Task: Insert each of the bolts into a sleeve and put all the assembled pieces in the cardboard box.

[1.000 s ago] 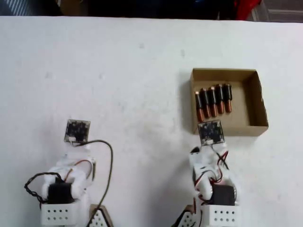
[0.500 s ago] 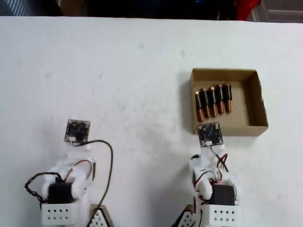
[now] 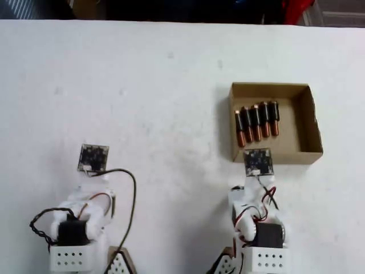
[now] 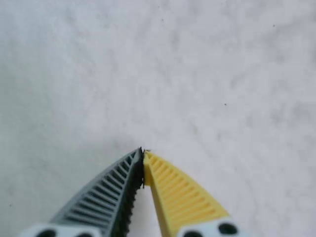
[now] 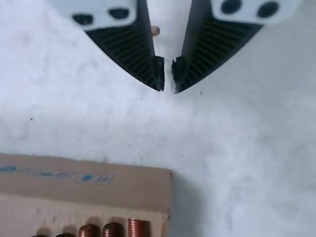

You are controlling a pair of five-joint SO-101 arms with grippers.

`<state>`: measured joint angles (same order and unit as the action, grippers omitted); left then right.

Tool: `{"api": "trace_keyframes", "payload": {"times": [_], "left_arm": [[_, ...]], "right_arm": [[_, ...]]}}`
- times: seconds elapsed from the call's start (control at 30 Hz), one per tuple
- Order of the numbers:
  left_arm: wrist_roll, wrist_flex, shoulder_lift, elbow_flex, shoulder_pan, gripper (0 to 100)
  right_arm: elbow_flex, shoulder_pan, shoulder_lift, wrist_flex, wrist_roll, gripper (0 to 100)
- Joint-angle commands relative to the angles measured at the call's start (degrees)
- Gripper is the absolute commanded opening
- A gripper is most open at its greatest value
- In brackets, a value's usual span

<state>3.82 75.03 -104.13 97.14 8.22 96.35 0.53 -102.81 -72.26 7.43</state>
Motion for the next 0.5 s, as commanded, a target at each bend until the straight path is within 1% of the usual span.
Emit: {"api": "trace_keyframes", "payload": {"times": [0.0,0.47], "left_arm": [[-0.3,-1.7,-0.3,-0.1,0.5,3],[-0.4,-1.6,-0.3,-0.1,0.5,2]], "right_arm": [[0.5,-0.4,-0.2,-0.4,-5.6,1.7],[0.5,-0.4,-0.3,-0.4,-5.5,1.7]]}}
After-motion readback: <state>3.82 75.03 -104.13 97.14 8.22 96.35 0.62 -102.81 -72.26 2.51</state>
